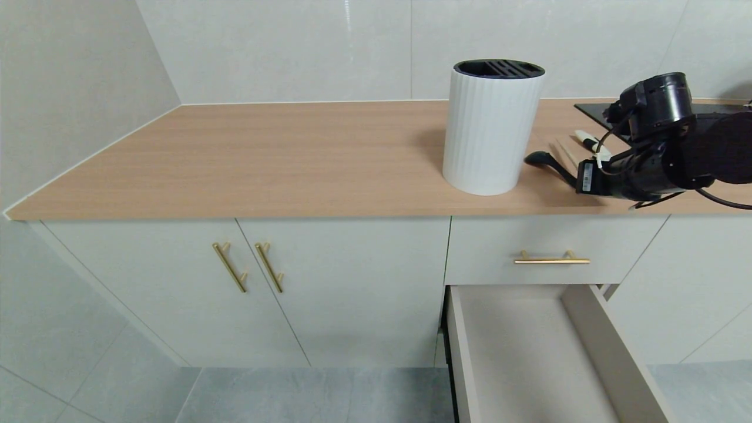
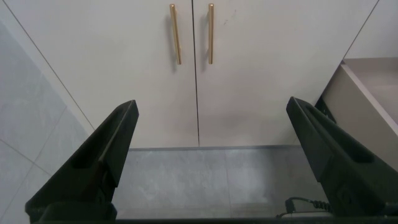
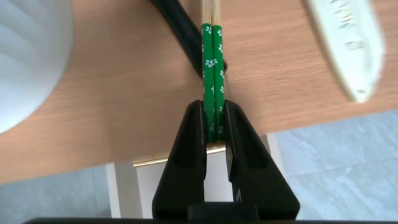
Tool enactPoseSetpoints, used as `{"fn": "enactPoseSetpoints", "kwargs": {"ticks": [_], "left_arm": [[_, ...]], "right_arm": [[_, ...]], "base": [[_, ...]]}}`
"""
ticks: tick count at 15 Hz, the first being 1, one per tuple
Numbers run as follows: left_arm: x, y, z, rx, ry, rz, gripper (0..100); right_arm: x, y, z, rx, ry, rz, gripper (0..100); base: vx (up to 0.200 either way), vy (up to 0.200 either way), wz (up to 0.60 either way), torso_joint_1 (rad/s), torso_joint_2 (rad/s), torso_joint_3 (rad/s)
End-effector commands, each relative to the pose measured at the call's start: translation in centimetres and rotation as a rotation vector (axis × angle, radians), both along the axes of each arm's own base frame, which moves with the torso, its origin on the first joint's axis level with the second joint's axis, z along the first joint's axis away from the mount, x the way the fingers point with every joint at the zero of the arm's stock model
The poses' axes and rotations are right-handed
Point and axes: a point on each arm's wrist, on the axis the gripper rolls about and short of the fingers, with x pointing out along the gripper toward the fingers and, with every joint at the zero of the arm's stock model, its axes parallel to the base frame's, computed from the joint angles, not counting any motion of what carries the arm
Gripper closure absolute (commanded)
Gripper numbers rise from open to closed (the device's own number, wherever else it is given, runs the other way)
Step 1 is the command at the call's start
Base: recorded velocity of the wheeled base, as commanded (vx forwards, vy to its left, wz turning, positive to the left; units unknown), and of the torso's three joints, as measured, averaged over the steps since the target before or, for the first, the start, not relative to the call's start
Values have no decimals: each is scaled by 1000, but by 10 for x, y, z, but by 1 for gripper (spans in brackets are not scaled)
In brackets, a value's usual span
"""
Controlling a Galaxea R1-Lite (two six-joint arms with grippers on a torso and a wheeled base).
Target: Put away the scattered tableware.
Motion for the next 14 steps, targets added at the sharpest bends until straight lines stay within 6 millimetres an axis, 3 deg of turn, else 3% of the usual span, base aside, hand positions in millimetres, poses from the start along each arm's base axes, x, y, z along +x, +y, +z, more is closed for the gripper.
{"fn": "enactPoseSetpoints", "kwargs": {"ticks": [1, 3, 9, 14], "left_arm": [[0, 0, 0, 0, 1, 0, 0], [0, 0, 0, 0, 1, 0, 0], [0, 0, 0, 0, 1, 0, 0], [0, 0, 0, 0, 1, 0, 0]], "right_arm": [[-15, -3, 15, 8, -36, 0, 100], [-48, -6, 27, 15, -58, 16, 100], [-156, -22, 35, 93, -101, 141, 100], [-217, -34, 24, 138, -7, 262, 100]], "base": [[0, 0, 0, 0, 0, 0], [0, 0, 0, 0, 0, 0], [0, 0, 0, 0, 0, 0], [0, 0, 0, 0, 0, 0]]}}
